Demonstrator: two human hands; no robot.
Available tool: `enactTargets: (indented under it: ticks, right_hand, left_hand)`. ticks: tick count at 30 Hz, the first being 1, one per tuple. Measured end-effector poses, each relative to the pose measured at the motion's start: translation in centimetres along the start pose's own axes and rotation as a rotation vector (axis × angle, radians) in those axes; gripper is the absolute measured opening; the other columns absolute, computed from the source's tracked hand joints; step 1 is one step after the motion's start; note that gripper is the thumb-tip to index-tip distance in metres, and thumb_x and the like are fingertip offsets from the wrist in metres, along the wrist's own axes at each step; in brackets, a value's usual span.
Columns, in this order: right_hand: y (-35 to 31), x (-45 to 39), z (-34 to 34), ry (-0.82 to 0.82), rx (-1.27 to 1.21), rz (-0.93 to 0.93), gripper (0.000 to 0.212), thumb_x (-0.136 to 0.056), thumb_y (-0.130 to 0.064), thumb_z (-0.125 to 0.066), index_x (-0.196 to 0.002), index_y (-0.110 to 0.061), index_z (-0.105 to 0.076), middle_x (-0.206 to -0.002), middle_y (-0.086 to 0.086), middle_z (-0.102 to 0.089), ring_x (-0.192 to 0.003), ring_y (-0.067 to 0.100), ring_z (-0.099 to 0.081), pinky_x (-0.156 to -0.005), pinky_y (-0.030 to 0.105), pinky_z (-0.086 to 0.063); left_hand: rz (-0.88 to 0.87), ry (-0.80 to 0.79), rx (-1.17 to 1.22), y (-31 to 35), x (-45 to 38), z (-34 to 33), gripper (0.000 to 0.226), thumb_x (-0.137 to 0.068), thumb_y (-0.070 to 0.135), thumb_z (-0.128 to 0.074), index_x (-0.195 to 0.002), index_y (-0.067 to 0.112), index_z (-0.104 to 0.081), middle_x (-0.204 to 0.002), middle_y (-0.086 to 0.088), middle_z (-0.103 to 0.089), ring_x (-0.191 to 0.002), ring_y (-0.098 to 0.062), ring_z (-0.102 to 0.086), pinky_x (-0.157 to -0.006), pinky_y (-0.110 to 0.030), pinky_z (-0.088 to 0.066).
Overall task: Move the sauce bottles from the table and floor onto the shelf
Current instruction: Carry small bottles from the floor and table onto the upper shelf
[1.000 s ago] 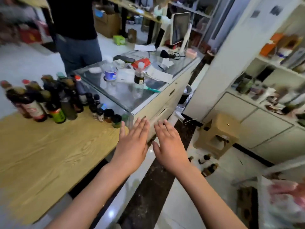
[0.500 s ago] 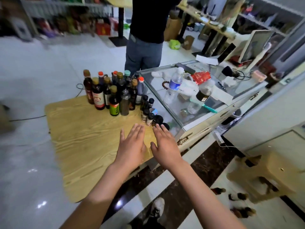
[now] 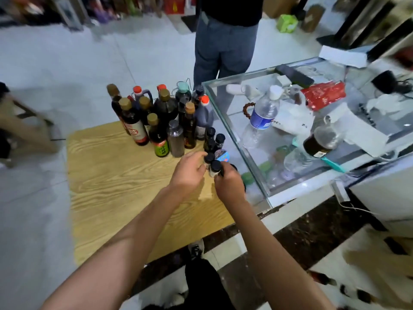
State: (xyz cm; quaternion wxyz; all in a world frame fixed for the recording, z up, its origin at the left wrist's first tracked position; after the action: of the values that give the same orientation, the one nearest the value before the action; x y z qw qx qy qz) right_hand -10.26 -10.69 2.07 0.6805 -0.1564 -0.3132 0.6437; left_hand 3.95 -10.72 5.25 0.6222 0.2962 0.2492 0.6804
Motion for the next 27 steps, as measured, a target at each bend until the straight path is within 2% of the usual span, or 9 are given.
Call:
enactTargets:
  ticks: [4,8,10,13,16,18,22,25,27]
  right_hand:
    - [1.9,-5.0,-1.9,-0.111,0.040,0.024,0.045,-0.082,-0.002,-0.055,-0.125,-0.016,-0.056,-0.115,0.011,-0.065,-0.107,0.034,-0.060,-0.073,0.036,-0.047]
    - [2.8,-7.2,-3.2,-0.155,0.089,0.070,0.054,-0.091,-0.005,-0.054,-0.142,-0.015,-0.042,-0.131,0.013,-0.054,-0.114,0.035,-0.057,-0.084,0.044,-0.051]
    - [3.3,-7.8,-3.6,-0.161,0.084,0.098,0.050,-0.092,-0.005,-0.052,-0.140,-0.014,-0.044,-0.128,0.014,-0.055,-0.110,0.036,-0.058,-0.082,0.046,-0.052]
    - [3.8,-8.1,-3.5,-0.155,0.052,0.119,0.054,-0.090,-0.005,-0.054,-0.142,-0.015,-0.046,-0.124,0.013,-0.056,-0.107,0.035,-0.059,-0.082,0.046,-0.053]
    - [4.2,-8.3,-3.4,-0.172,0.037,0.125,0.056,-0.089,-0.009,-0.060,-0.143,-0.018,-0.047,-0.124,0.011,-0.056,-0.107,0.034,-0.058,-0.080,0.047,-0.053]
    - [4.4,-8.5,-3.4,-0.193,0.040,0.127,0.052,-0.089,-0.012,-0.062,-0.139,-0.016,-0.050,-0.124,0.011,-0.056,-0.108,0.033,-0.058,-0.082,0.047,-0.052]
    - [4.6,-8.6,-3.4,-0.196,0.050,0.111,0.040,-0.087,-0.018,-0.066,-0.126,-0.014,-0.057,-0.120,0.010,-0.057,-0.105,0.032,-0.058,-0.080,0.046,-0.051]
    - [4.8,-8.3,-3.6,-0.212,-0.004,0.093,0.035,-0.087,-0.024,-0.068,-0.119,-0.014,-0.060,-0.115,0.009,-0.061,-0.103,0.029,-0.059,-0.080,0.042,-0.051]
    - [4.8,-7.9,-3.3,-0.201,-0.066,0.054,0.030,-0.087,-0.028,-0.069,-0.113,-0.015,-0.062,-0.108,0.007,-0.066,-0.098,0.026,-0.063,-0.076,0.038,-0.052]
  left_hand:
    - [0.005,-0.093,0.013,-0.7,-4.6,-4.2,0.044,-0.080,0.004,-0.058,-0.123,0.008,-0.062,-0.120,-0.014,-0.058,-0.113,-0.029,-0.055,-0.095,-0.033,-0.042]
    - [-0.056,-0.176,-0.295,-1.9,-6.5,-7.4,0.062,-0.083,0.001,-0.057,-0.140,0.021,-0.047,-0.139,-0.009,-0.044,-0.124,-0.031,-0.045,-0.094,-0.045,-0.047]
    - [-0.056,-0.185,-0.375,-2.5,-7.2,-8.3,0.063,-0.086,0.002,-0.055,-0.144,0.021,-0.041,-0.144,-0.010,-0.039,-0.127,-0.030,-0.040,-0.096,-0.042,-0.046]
    - [0.025,-0.185,-0.419,-3.0,-8.4,-8.4,0.050,-0.094,0.015,-0.051,-0.142,0.021,-0.042,-0.136,-0.010,-0.042,-0.122,-0.031,-0.042,-0.094,-0.034,-0.038]
    - [-0.036,-0.201,-0.525,-2.7,-9.3,-8.8,0.047,-0.094,0.018,-0.050,-0.141,0.019,-0.042,-0.137,-0.009,-0.041,-0.122,-0.030,-0.039,-0.093,-0.036,-0.034]
    - [-0.071,-0.185,-0.527,-2.7,-9.4,-8.8,0.046,-0.090,0.016,-0.054,-0.136,0.016,-0.048,-0.135,-0.011,-0.043,-0.121,-0.032,-0.040,-0.091,-0.038,-0.034]
    - [-0.110,-0.167,-0.388,-3.5,-8.5,-9.0,0.037,-0.083,0.008,-0.060,-0.120,0.009,-0.059,-0.124,-0.014,-0.052,-0.116,-0.034,-0.045,-0.084,-0.044,-0.048]
    - [-0.085,-0.195,-0.268,-4.0,-7.8,-8.5,0.037,-0.084,0.012,-0.056,-0.120,0.011,-0.061,-0.119,-0.011,-0.056,-0.113,-0.031,-0.048,-0.091,-0.037,-0.044]
    - [-0.011,-0.213,-0.190,-4.1,-7.6,-7.8,0.042,-0.083,0.010,-0.060,-0.124,0.016,-0.058,-0.117,-0.007,-0.058,-0.111,-0.025,-0.052,-0.090,-0.027,-0.039]
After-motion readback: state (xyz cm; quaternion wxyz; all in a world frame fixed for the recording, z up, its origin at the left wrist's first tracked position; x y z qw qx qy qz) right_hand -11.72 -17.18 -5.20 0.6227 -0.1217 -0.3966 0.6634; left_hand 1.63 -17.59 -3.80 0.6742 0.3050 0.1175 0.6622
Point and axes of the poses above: each hand's wrist, its own x-axis away from the middle knuckle, its own z-axis out of the back of the hand, y = z × x, the point moved 5 cm from there along -x, towards the middle knuckle
